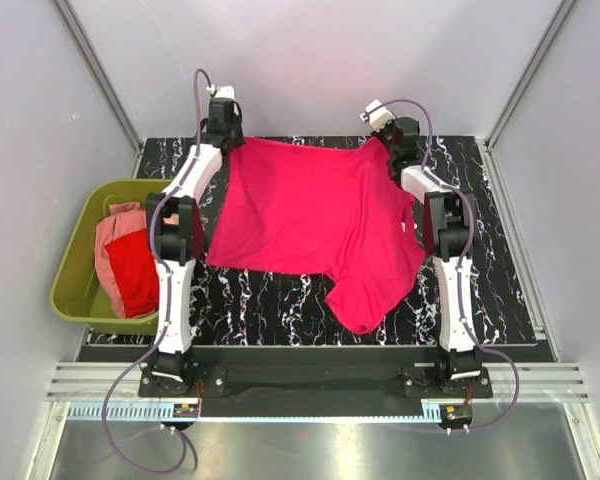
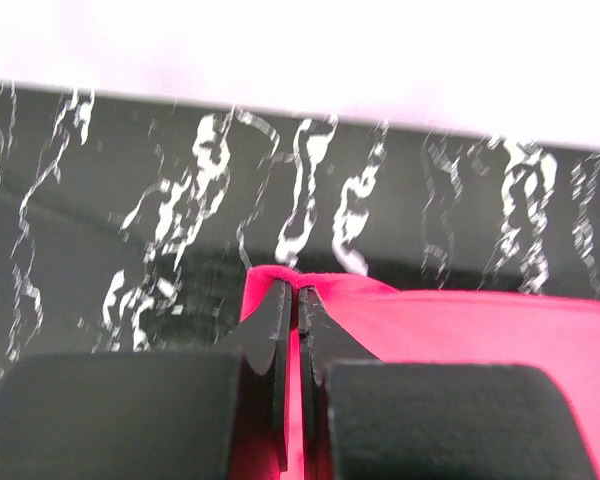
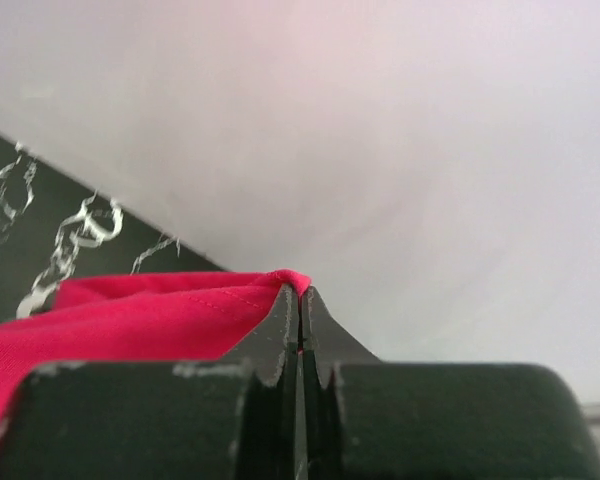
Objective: Fold and stack the t-shirts
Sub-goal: Flatten the tshirt out
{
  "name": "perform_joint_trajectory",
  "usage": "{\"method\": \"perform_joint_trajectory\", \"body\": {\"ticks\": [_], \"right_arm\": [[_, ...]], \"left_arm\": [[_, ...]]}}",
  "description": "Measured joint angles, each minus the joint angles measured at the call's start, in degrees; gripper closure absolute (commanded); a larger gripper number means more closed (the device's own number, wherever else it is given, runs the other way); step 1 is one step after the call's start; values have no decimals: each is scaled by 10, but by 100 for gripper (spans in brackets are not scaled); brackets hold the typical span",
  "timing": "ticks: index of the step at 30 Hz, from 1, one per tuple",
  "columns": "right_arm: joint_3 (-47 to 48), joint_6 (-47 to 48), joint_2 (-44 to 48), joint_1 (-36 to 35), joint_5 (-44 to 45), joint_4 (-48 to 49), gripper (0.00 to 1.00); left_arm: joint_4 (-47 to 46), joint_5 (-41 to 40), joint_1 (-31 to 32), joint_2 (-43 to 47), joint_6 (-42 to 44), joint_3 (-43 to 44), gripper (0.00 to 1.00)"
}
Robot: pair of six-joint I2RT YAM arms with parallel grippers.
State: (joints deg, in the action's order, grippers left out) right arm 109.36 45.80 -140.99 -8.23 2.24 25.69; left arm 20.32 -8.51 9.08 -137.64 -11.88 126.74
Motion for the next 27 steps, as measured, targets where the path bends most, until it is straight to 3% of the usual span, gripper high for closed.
{"method": "perform_joint_trajectory", "body": {"ticks": [5,12,18,21,27], "right_arm": [[78,-10,-62,0,-17,1,94],[143,-45,-111,0,-45,-8,100],[141,-62,-107,-2,-33,1,100],[81,-58,-56,-2,-15,-9,100],[-38,-58,178,-3,4,-82,100]], "left_arm": [[-48,0,2,-13,3,0,100],[-71,-14,-1,-44,4,0,100],[-68,-7,-8,-41,3,-3,100],[-54,-3,-7,0,4,-35,100],[-7,-12,20,177,21,-68,100]]}}
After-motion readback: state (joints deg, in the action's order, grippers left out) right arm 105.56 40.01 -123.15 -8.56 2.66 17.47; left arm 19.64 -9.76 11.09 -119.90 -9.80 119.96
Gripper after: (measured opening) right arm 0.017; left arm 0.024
